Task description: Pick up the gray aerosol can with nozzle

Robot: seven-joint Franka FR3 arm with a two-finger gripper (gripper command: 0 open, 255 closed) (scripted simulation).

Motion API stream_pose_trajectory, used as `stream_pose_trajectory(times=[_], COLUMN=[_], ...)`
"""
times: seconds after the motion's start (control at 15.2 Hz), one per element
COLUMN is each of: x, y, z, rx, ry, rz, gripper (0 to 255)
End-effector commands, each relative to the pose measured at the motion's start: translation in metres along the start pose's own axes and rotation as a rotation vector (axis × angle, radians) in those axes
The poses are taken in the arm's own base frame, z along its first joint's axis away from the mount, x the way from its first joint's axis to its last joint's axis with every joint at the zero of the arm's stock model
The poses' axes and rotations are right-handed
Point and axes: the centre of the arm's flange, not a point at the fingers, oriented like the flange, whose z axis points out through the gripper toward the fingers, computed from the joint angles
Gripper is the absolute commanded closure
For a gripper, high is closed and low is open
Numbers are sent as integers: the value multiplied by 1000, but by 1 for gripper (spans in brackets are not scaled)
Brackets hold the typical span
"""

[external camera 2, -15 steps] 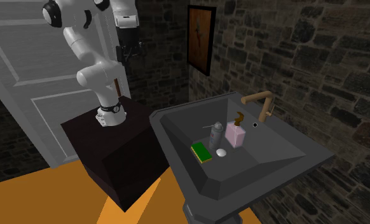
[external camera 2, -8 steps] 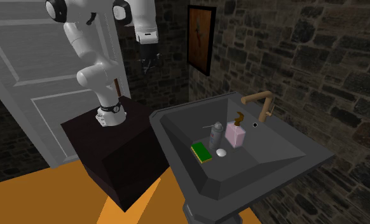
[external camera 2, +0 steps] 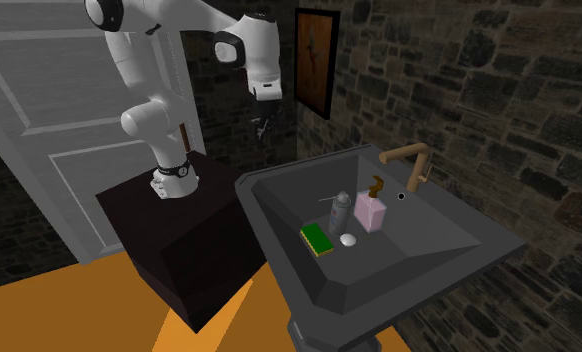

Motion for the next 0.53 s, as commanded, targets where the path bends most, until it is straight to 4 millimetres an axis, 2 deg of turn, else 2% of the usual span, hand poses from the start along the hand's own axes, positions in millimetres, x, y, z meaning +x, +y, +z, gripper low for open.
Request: stream_pose_trajectory(times=[0.0, 0.46], x=[19, 81], y=[-13, -49], z=[17, 76], rx=[12, 51], ry=[-9, -40], rz=[13, 55], gripper=[0, 0])
